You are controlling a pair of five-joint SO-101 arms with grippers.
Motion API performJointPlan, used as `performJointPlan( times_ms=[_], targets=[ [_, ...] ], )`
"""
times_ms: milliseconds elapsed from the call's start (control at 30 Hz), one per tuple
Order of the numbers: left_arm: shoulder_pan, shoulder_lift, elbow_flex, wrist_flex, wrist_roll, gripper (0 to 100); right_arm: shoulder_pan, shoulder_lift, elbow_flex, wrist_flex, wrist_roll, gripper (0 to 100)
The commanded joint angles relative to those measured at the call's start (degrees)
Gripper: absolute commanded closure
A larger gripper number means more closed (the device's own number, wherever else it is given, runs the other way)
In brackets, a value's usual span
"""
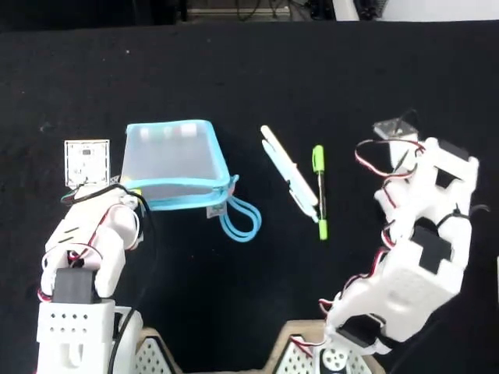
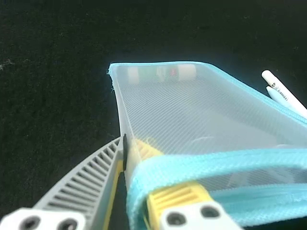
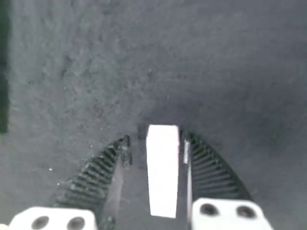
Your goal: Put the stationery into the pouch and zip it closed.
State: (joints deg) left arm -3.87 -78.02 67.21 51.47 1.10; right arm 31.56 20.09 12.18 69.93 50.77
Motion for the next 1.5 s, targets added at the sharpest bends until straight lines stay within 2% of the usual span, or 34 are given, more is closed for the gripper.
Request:
performJointPlan(
  times_ms=[0, 200, 400, 500, 567, 800, 933, 1200, 1467],
  targets=[
    [0.57, -0.53, -0.84, -0.79, 0.44, 97, 1.23, 1.98, -1.63, -0.70, 2.64, 83.2],
    [0.57, -0.53, -0.84, -0.79, 0.44, 97, 1.23, 1.10, -2.51, -0.44, 2.64, 84.1],
    [0.57, -0.53, -0.84, -0.79, 0.44, 97, 1.23, -2.42, -1.80, -0.35, 2.64, 90.4],
    [0.57, -0.53, -0.84, -0.79, 0.44, 97, 1.05, -2.95, -1.36, -0.44, 2.55, 98.5],
    [0.57, -0.53, -0.84, -0.79, 0.44, 97, 1.14, -3.65, -1.27, -0.44, 2.29, 98.0],
    [0.57, -0.53, -0.84, -0.79, 0.44, 97, 0.35, -12.79, -1.10, 1.23, -5.89, 98.8],
    [0.57, -0.53, -0.84, -0.79, 0.44, 97, -4.22, -21.41, 0.40, 6.42, -12.57, 98.7],
    [0.57, -0.53, -0.84, -0.79, 0.44, 97, -21.36, -38.37, 4.09, 9.67, -29.36, 98.7],
    [0.57, -0.53, -0.84, -0.79, 0.44, 97, -36.75, -55.69, 4.18, 9.76, -37.63, 98.7]
  ],
)
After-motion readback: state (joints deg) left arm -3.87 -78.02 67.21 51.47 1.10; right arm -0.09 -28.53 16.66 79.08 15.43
